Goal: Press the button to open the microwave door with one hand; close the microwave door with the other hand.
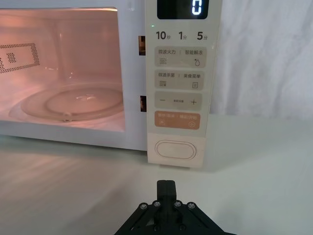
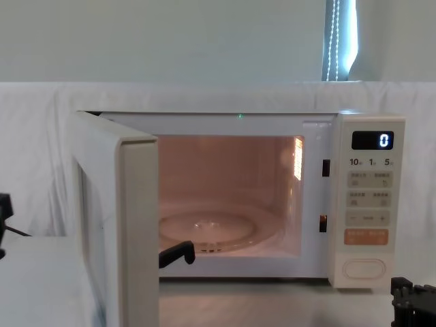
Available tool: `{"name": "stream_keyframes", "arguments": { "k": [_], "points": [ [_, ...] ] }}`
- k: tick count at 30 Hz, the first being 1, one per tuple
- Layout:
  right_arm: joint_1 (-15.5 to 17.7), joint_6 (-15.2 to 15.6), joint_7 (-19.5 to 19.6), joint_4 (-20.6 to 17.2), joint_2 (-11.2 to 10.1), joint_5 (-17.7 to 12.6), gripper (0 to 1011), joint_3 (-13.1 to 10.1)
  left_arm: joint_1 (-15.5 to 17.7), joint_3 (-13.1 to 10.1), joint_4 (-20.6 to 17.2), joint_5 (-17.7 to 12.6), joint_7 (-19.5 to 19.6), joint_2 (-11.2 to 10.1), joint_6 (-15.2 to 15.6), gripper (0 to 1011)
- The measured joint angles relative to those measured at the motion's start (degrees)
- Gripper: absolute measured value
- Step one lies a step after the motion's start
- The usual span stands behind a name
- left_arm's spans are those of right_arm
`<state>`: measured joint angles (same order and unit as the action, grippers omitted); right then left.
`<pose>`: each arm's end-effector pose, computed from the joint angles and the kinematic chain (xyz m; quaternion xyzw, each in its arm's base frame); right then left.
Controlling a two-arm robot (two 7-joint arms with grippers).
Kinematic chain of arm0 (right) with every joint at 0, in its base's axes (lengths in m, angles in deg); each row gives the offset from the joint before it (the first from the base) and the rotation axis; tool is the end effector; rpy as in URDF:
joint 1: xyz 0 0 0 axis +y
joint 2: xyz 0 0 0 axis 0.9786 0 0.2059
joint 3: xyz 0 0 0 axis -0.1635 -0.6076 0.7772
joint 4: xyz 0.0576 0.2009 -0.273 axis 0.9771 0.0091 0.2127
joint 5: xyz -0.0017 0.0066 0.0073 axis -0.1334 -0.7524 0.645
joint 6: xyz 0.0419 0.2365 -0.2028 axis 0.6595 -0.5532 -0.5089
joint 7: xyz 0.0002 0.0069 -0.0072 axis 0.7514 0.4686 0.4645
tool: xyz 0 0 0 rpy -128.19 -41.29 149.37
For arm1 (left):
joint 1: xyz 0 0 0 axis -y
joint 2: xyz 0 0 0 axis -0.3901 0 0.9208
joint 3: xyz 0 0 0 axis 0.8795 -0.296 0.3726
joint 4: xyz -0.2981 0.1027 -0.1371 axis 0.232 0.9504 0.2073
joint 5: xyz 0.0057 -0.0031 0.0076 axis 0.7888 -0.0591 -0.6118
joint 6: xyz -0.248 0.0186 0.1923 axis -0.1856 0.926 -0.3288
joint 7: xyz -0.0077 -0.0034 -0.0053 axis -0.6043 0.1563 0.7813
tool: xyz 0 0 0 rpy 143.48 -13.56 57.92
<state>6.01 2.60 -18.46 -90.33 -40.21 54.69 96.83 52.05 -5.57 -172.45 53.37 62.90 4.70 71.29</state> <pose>0.3646 0.0222 -0.3809 0.0021 -0.0057 -0.6277 0.7784 0.2456 0.0520 -0.3023 -0.0634 -0.0505 0.6174 0.7825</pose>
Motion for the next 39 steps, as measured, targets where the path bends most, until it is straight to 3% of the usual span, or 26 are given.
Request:
{"name": "stream_keyframes", "arguments": {
  "k": [18,39],
  "points": [
    [0.00,0.00,0.00,0.00,0.00,0.00,0,0.00,5.64,-3.17,-0.89,0.54,1.11,-0.24,5.19,0],
    [0.00,0.00,0.00,0.00,0.01,0.00,0,0.00,14.66,-8.70,3.39,2.66,1.09,0.75,10.10,0]
  ]
}}
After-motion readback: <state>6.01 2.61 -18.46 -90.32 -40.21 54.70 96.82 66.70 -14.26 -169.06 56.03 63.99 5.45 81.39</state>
